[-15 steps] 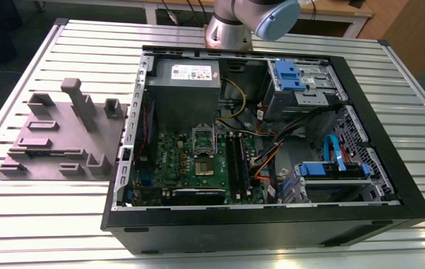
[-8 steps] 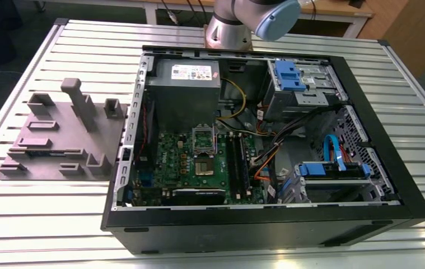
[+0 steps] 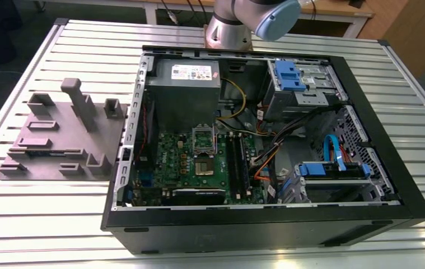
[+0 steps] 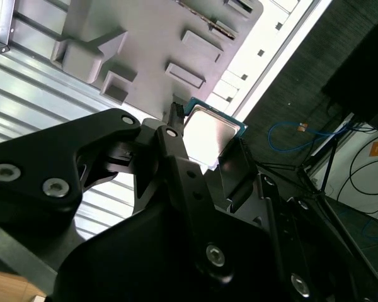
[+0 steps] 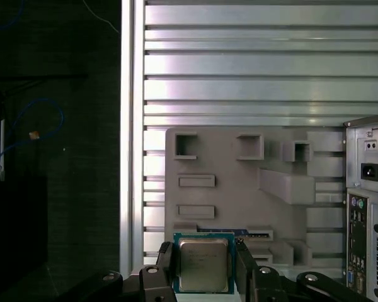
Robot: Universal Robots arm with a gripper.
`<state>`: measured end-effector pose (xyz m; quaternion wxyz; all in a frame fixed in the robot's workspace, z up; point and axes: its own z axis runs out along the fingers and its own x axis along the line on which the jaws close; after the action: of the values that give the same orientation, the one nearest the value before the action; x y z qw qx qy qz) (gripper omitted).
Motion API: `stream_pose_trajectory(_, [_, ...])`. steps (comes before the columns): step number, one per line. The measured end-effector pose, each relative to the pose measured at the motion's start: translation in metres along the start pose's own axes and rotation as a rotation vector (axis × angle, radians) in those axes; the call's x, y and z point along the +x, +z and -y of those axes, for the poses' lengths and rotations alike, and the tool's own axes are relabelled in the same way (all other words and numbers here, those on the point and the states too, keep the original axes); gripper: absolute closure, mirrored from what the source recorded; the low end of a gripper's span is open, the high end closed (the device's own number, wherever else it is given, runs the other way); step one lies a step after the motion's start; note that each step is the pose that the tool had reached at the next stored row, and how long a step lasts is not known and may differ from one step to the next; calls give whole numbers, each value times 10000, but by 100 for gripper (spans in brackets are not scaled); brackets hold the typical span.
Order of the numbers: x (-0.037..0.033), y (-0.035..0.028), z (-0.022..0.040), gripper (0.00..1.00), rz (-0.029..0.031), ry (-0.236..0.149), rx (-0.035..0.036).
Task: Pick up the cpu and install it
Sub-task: 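Pick up the cpu and move it towards the insertion slot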
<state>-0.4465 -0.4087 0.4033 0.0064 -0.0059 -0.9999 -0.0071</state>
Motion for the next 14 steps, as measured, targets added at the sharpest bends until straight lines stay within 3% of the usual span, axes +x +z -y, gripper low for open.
stream_pose_trajectory(7, [-14, 0, 0, 53, 0, 0, 0])
stream_pose_trajectory(9, [-103, -1, -1, 53, 0, 0, 0])
stream_pose_trajectory(14, [-111, -2, -1, 53, -1, 0, 0])
